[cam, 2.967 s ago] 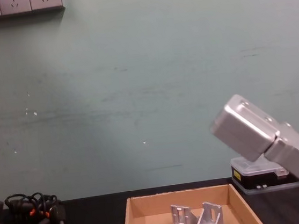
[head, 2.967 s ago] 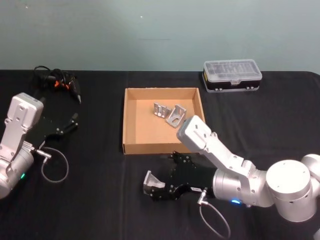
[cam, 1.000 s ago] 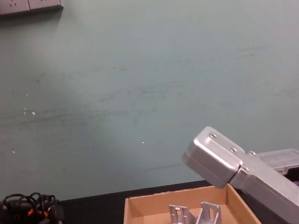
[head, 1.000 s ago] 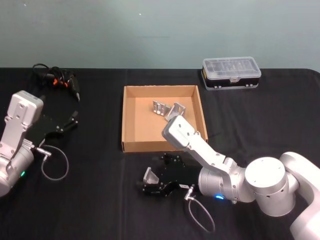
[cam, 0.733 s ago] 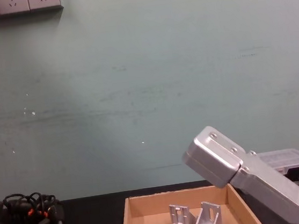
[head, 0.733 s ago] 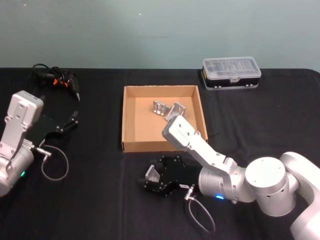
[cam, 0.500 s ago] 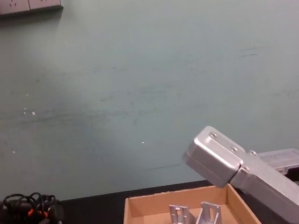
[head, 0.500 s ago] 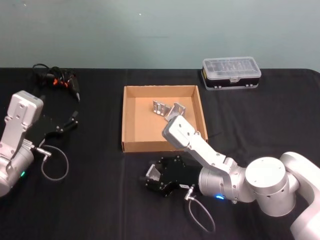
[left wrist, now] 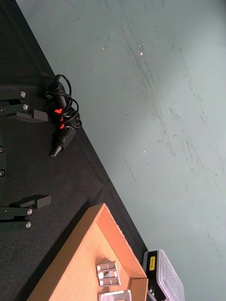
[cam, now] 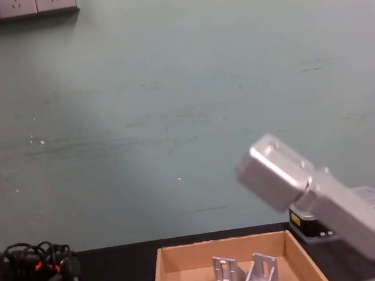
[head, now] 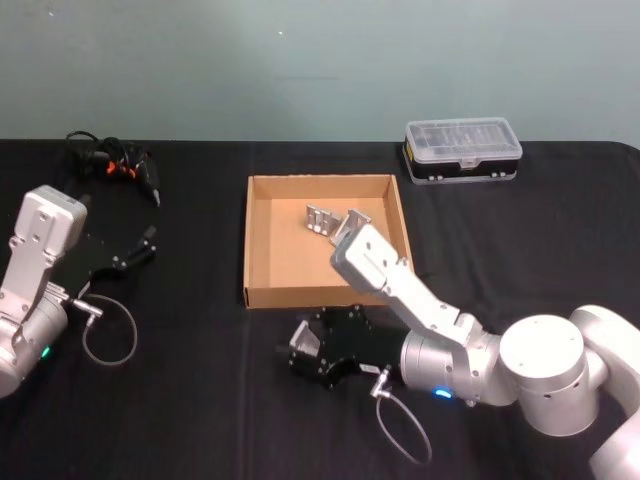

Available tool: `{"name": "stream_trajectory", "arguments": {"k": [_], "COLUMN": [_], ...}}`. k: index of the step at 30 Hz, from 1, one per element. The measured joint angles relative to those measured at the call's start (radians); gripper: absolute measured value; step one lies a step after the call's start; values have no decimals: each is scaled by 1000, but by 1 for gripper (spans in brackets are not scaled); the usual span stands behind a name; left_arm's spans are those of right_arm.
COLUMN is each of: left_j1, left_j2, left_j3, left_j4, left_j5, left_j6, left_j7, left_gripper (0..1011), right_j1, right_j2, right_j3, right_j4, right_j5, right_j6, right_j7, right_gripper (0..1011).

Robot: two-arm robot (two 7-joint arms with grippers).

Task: Use one hand to pick up the angle iron from the table and place it into the box.

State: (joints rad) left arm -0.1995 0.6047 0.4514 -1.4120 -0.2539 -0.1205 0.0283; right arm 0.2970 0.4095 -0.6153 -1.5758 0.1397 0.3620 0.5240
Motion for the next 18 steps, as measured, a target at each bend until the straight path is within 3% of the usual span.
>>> {"name": "stream_trajectory", "arguments": {"k": [5, 10, 18], "left_j1": [0, 0, 0], "left_j2": [0, 0, 0], "left_j3": [0, 0, 0], "left_j4": [0, 0, 0], "left_j5": [0, 0, 0], "left_j6": [0, 0, 0], "left_j7": [0, 0, 0], "left_gripper": [1011, 1011, 1011], "right_j1": [-3, 18, 103], "right_j2": [6, -3, -60], "right_j3": [21, 39, 53], "right_j4": [-49, -54, 38], "right_j5": [6, 10, 8], "right_j6": [-2, 0, -1], "right_j7": [-14, -27, -52], "right_gripper": [483, 483, 483]}}
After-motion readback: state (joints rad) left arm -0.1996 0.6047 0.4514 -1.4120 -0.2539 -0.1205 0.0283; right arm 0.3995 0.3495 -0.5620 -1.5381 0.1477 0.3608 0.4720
